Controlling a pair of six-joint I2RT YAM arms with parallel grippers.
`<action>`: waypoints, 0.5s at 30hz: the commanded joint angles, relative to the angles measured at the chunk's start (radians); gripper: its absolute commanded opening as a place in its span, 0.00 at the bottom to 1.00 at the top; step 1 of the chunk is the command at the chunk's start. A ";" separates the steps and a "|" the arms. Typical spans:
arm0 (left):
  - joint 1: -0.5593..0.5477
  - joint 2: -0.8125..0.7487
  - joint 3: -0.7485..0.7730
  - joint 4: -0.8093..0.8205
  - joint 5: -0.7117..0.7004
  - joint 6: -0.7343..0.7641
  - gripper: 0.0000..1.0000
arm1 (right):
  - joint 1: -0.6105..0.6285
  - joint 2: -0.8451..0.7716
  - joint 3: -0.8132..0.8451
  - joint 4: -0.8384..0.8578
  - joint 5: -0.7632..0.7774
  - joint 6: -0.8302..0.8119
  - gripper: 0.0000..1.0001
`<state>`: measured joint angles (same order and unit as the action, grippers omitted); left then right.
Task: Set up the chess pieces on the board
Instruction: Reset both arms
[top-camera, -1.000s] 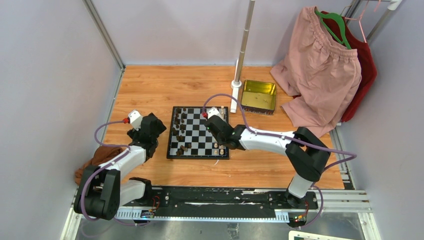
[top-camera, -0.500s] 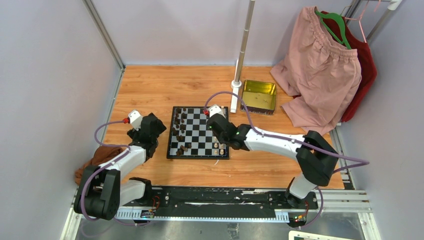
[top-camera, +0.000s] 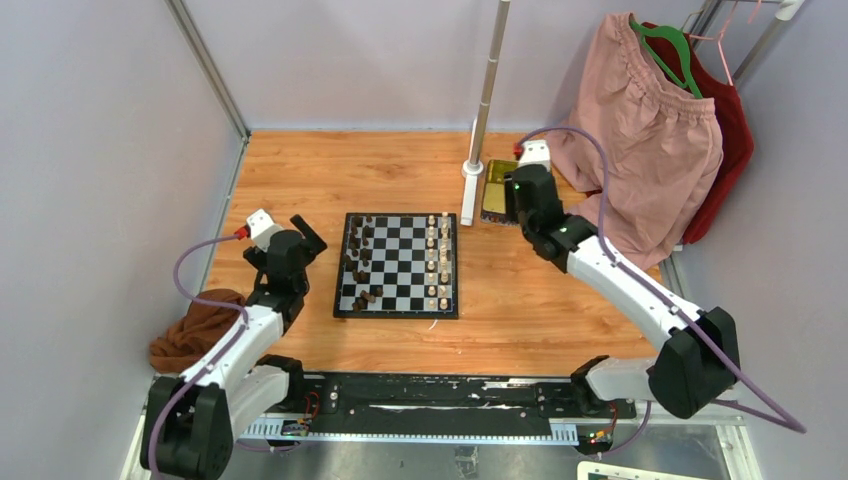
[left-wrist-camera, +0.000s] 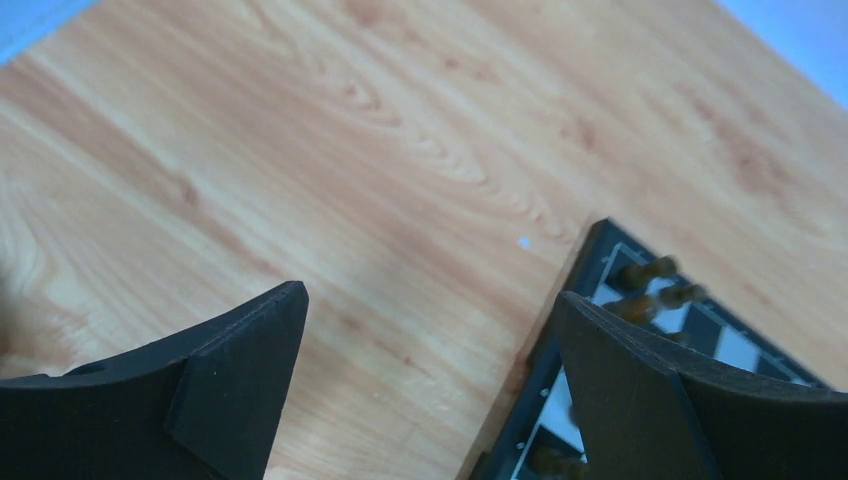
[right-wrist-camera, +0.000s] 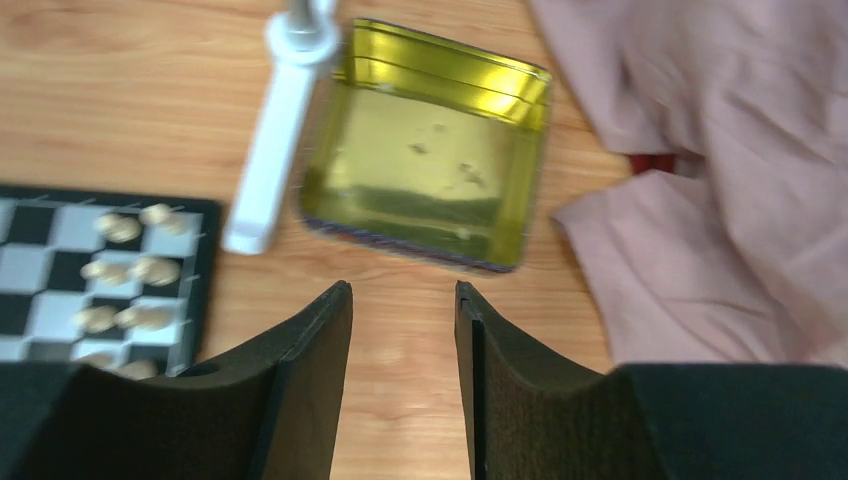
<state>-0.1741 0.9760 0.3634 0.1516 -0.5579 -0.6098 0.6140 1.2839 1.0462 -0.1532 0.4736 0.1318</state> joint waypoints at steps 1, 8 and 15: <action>-0.015 -0.076 0.039 0.036 -0.024 0.084 1.00 | -0.145 -0.002 -0.047 0.033 0.007 0.003 0.47; -0.092 -0.045 0.027 0.080 -0.106 0.170 1.00 | -0.202 0.053 -0.120 0.122 0.111 0.007 0.51; -0.159 -0.018 0.004 0.163 -0.173 0.227 1.00 | -0.204 0.102 -0.123 0.145 0.170 -0.005 0.54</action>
<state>-0.3080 0.9455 0.3794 0.2314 -0.6491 -0.4412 0.4240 1.3758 0.9298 -0.0578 0.5728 0.1341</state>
